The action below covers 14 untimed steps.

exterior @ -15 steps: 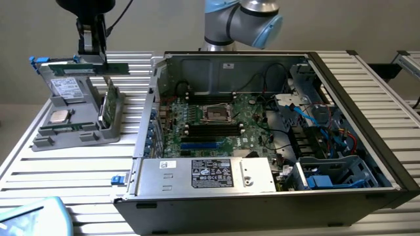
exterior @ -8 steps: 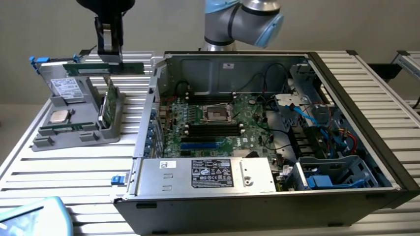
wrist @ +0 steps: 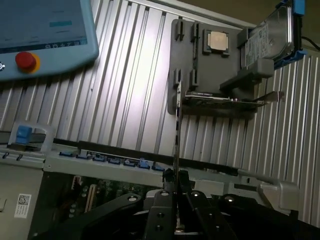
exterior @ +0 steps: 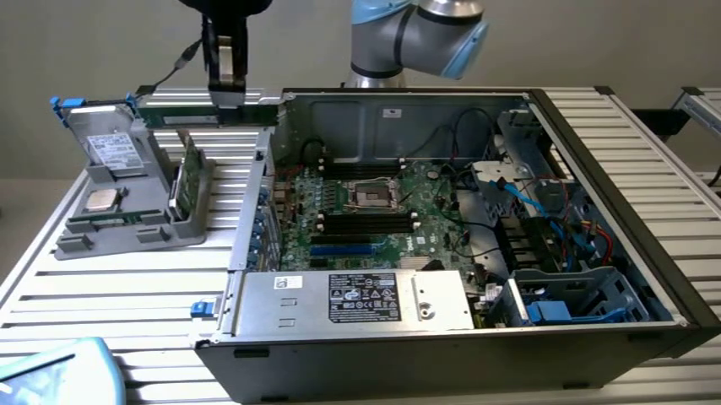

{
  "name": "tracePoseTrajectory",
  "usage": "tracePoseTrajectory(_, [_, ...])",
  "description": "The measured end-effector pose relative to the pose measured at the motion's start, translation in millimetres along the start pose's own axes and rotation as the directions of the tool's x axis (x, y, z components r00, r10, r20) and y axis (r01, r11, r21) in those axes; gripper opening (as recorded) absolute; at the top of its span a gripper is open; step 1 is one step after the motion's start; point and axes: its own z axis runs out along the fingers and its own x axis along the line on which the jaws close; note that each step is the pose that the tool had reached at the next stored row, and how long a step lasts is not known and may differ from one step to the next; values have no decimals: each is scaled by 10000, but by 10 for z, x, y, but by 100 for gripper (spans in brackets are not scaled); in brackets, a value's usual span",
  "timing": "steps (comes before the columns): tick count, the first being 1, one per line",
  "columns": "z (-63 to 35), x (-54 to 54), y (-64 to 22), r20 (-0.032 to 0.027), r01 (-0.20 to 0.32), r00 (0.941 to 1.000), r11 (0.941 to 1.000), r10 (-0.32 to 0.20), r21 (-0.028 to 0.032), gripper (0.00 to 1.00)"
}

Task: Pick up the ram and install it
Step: 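Pick up the ram and move it above insertion slot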

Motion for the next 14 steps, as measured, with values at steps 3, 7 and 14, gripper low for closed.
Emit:
tracePoseTrajectory(3, [-51, 52, -122, 37, 7, 10000, 10000, -7, 8, 14])
tracePoseTrajectory(7, [-113, 121, -284, 74, 16, 10000, 10000, -16, 13, 14])
tracePoseTrajectory(14, [-203, 260, -568, 92, 20, 10000, 10000, -20, 15, 14])
